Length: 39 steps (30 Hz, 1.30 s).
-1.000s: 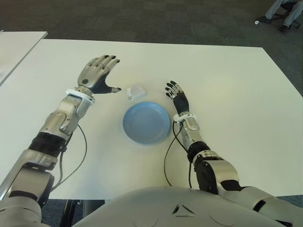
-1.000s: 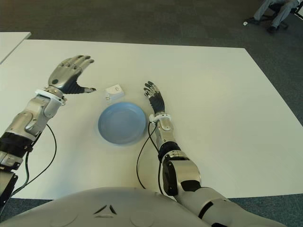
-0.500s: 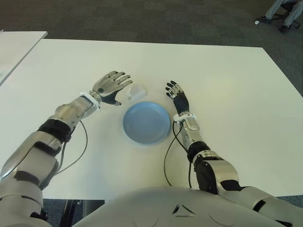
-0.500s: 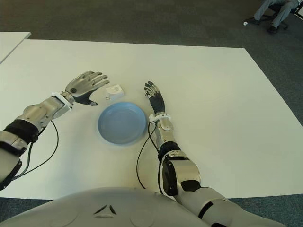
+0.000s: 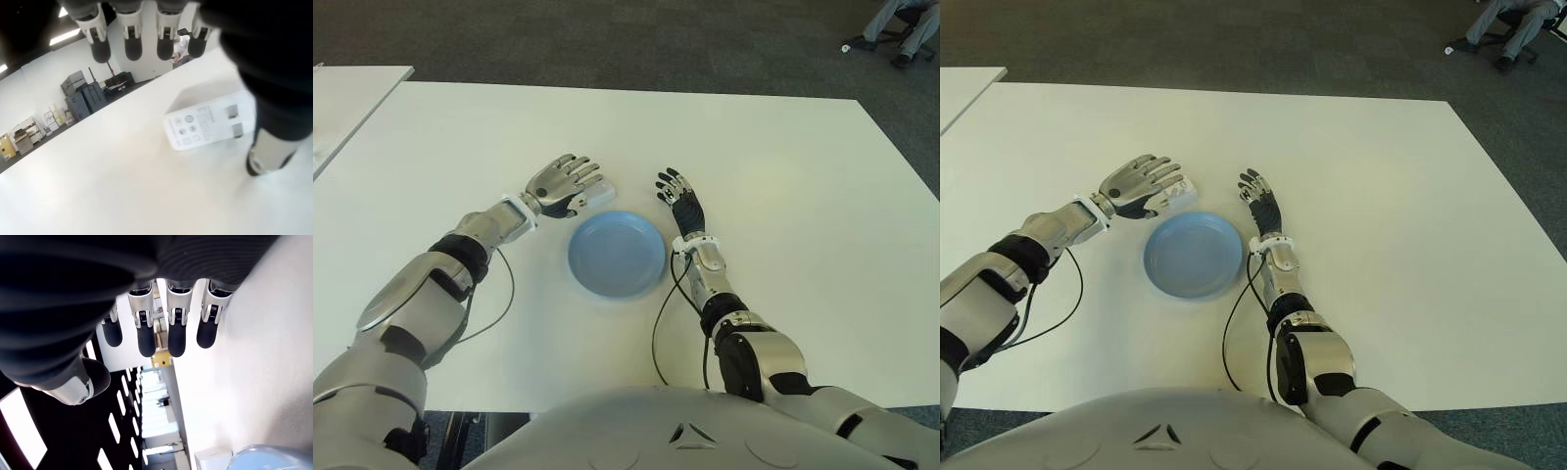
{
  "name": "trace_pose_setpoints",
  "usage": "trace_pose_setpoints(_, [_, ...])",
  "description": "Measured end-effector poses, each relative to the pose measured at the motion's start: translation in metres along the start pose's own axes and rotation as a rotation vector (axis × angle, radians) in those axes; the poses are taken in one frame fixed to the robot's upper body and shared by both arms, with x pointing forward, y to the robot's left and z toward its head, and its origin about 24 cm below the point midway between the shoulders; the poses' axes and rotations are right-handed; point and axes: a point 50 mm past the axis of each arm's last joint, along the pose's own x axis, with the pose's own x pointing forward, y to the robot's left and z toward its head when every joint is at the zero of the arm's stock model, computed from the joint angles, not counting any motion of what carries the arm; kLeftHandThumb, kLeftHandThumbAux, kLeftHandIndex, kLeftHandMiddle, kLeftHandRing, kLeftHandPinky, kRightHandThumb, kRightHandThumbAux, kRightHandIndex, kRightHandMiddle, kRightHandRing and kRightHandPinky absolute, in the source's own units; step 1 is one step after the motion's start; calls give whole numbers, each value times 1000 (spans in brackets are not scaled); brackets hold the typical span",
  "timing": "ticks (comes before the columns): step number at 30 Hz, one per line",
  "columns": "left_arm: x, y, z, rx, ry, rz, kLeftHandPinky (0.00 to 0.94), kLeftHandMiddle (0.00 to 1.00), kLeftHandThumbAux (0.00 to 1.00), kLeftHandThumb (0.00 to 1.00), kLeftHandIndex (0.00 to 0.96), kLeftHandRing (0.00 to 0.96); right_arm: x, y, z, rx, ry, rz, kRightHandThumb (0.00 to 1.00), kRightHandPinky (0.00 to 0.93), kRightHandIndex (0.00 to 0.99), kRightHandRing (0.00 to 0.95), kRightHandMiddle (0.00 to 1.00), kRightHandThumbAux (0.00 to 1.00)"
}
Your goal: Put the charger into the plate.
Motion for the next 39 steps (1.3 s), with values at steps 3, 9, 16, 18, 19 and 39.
trace_pose_setpoints(3, [4,-1,2,0,-1,-12,0,0,634,0,0,0,0,0,0,0,0,2,0,165,116,154,179,568])
trace_pose_setpoints(9, [7,-1,1,-3,6,-29,0,0,634,0,0,0,0,0,0,0,-2,3,0,165,117,155,179,562])
trace_pose_setpoints(16, [7,-3,1,-19,8,-30,0,0,642,0,0,0,0,0,1,0,0,0,0,165,116,151,176,560])
trace_pose_setpoints(18, [7,-3,1,-21,8,-32,0,0,644,0,0,0,0,0,1,0,1,0,0,162,115,150,174,560])
trace_pose_setpoints(19, [7,-3,1,-21,7,-33,0,0,646,0,0,0,1,0,1,0,2,0,0,161,115,149,173,559])
trace_pose_setpoints(39, [6,-4,0,-24,0,-49,3,9,669,0,0,0,1,1,1,-4,10,-5,0,165,114,151,170,553])
